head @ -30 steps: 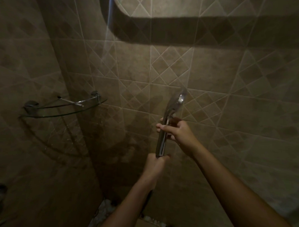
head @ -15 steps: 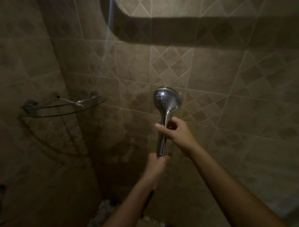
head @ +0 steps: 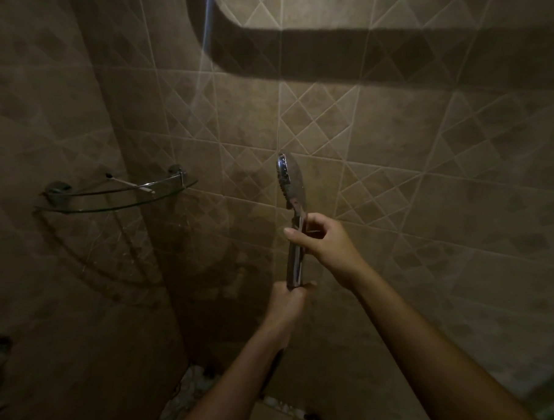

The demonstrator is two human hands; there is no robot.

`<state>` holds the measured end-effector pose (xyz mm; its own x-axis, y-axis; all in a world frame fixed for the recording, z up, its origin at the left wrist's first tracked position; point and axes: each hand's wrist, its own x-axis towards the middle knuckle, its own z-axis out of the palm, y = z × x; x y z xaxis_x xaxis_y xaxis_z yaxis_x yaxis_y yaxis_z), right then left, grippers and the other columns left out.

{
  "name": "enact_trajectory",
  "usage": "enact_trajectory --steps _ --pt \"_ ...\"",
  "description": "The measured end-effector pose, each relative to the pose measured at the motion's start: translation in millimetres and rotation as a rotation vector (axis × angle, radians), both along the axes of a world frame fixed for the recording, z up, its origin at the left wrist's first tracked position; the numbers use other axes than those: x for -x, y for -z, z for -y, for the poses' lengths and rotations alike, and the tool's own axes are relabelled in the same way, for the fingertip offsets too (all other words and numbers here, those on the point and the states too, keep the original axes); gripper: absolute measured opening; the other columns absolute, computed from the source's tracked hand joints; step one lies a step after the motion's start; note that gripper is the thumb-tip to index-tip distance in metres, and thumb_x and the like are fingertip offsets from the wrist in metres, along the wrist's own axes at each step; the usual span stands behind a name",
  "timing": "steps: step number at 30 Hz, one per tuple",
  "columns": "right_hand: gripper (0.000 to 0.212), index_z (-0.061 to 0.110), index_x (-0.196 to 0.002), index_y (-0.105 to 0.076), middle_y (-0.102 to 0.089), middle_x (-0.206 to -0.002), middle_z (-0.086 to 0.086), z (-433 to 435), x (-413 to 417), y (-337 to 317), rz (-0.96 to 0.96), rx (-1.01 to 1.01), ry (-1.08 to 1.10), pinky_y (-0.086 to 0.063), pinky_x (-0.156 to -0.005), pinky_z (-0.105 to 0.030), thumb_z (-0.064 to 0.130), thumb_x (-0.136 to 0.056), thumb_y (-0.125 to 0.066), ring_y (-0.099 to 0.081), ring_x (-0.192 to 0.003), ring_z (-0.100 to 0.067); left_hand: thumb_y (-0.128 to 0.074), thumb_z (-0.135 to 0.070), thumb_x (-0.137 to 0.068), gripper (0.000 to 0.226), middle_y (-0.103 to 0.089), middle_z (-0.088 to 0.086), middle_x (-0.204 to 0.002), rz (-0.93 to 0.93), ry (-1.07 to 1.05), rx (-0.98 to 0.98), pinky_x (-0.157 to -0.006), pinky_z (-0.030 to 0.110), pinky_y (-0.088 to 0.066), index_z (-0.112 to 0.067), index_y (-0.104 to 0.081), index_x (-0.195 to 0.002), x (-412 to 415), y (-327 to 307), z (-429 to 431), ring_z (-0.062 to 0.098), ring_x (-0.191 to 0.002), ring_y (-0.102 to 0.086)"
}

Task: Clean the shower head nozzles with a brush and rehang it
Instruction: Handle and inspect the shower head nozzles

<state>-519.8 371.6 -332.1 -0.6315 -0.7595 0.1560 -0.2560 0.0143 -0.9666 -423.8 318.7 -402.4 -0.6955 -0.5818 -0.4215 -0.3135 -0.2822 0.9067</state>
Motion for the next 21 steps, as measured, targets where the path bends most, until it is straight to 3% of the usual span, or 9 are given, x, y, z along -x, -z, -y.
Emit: enact_trajectory --steps 3,5,7,9,11,15,21 --pt "0.031 0.007 -0.099 -0.068 -0.069 -0.088 -0.009 -1 -2 1 -0.059 0.022 0.073 -0.059 -0.071 -0.024 0.028 -0.081 -0.082 -0.068 -0.079 -0.011 -0.065 -0.030 -0.093 0.029 -0.065 0.003 -0.106 -0.014 0.004 0.042 -0.068 0.028 -0.048 -0.017 -0.059 -0.119 -2 3 1 0.015 -0.093 -0.064" --pt "0.028 0.003 -0.100 -0.069 -0.069 -0.089 -0.015 -3 0 2 -0.054 0.029 0.088 -0.060 -0.077 -0.031 0.023 -0.083 -0.080 -0.069 -0.082 -0.015 -0.066 -0.031 -0.092 0.039 -0.063 0.006 -0.114 -0.024 -0.003 0.049 -0.076 0.032 -0.050 -0.009 -0.052 -0.122 -2 6 1 0.017 -0.098 -0.063" --pt "0.020 0.002 -0.102 -0.069 -0.070 -0.091 -0.011 -4 2 2 -0.005 0.032 0.074 -0.061 -0.085 -0.034 0.015 -0.088 -0.075 -0.070 -0.087 -0.015 -0.065 -0.030 -0.093 0.034 -0.059 0.005 -0.116 -0.046 -0.005 0.027 -0.078 0.033 -0.050 -0.016 -0.043 -0.116 -4 8 1 0.016 -0.097 -0.060" --pt "0.010 0.007 -0.103 -0.068 -0.072 -0.099 -0.010 -6 0 1 0.038 0.021 0.031 -0.061 -0.085 -0.029 0.011 -0.094 -0.067 -0.071 -0.092 -0.015 -0.064 -0.027 -0.094 0.025 -0.061 0.004 -0.107 -0.066 0.014 0.034 -0.071 0.030 -0.050 -0.015 -0.048 -0.109 -4 11 1 0.014 -0.090 -0.060" --pt "0.013 0.006 -0.109 -0.067 -0.074 -0.111 -0.015 -7 0 1 0.062 0.010 -0.010 -0.058 -0.091 -0.033 0.009 -0.097 -0.062 -0.072 -0.103 -0.020 -0.062 -0.024 -0.096 0.009 -0.062 0.001 -0.094 -0.083 0.032 0.055 -0.066 0.027 -0.049 -0.022 -0.054 -0.096 -6 9 -1 0.012 -0.082 -0.061" --pt "0.017 0.000 -0.115 -0.063 -0.072 -0.117 -0.020 -7 -2 0 0.116 0.040 -0.024 -0.054 -0.102 -0.043 0.004 -0.100 -0.055 -0.071 -0.112 -0.027 -0.064 -0.026 -0.094 0.012 -0.067 0.002 -0.084 -0.062 0.050 0.091 -0.061 0.026 -0.050 -0.018 -0.063 -0.103 -6 8 2 0.012 -0.072 -0.062" --pt "0.020 0.009 -0.114 -0.063 -0.074 -0.110 -0.006 -9 3 -11 0.215 0.170 -0.049 -0.057 -0.098 -0.035 0.001 -0.101 -0.051 -0.072 -0.105 -0.019 -0.067 -0.024 -0.092 0.014 -0.074 0.006 -0.075 -0.022 0.125 0.140 -0.057 0.026 -0.051 -0.015 -0.075 -0.087 -9 14 15 0.015 -0.066 -0.068"
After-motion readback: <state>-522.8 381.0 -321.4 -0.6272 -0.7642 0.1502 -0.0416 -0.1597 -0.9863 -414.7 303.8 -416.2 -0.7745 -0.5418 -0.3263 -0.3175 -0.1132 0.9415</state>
